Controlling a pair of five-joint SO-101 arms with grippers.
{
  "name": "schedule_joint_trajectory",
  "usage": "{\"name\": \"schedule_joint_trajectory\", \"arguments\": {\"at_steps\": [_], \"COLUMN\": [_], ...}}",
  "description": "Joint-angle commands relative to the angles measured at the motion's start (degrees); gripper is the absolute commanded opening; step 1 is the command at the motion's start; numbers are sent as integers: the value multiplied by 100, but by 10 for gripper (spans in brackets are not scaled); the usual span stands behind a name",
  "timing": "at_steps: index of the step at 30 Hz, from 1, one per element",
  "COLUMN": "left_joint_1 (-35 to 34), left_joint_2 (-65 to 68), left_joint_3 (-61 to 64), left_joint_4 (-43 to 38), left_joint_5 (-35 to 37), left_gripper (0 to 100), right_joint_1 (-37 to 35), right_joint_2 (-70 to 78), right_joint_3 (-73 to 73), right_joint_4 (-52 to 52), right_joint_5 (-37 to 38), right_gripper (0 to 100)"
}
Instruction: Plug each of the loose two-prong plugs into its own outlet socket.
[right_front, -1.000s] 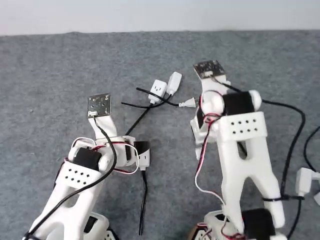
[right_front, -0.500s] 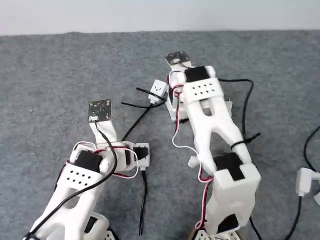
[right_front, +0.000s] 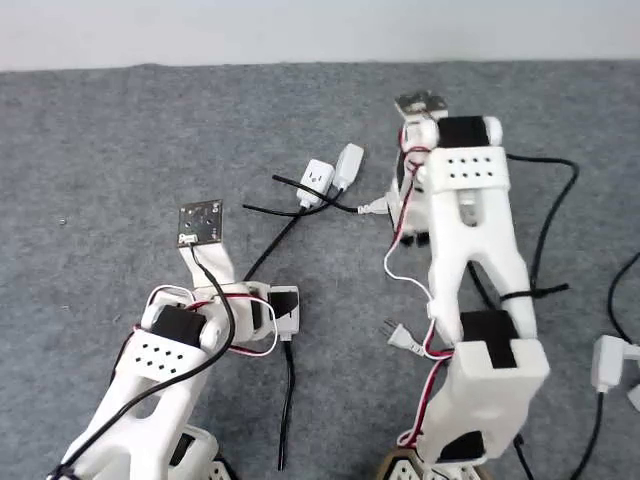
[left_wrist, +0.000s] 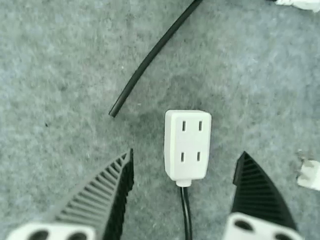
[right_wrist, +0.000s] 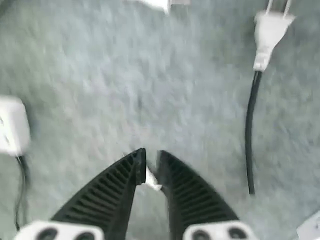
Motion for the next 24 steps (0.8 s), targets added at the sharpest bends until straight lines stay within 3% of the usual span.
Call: {"name": "schedule_joint_trajectory", "arguments": {"at_steps": [1,10,12,15,19,24], "left_joint_1": [-26,431,448,448,475,466], "left_joint_2": [-114,-105,-105,-105,-105,-105], "left_joint_3": [-48,171,171,171,171,171], "left_joint_4": [-105,-105,-105,-123,-123,-114], "left_joint_5": [-369,-413,-404,-404,-413,-422], "left_gripper": [307,307,307,307,307,307], "right_joint_1": [374,690,743,716,470,752], "right_joint_2": [-541,-3169,-3688,-4040,-4040,-4040], "right_joint_3": [1222,5705,6286,6470,6268,6277], "right_joint_4": [-215,-3591,-3837,-3292,-2369,-2334], "right_joint_5": [404,422,387,343,1793,3947], "right_gripper": [31,36,37,37,32,37]}}
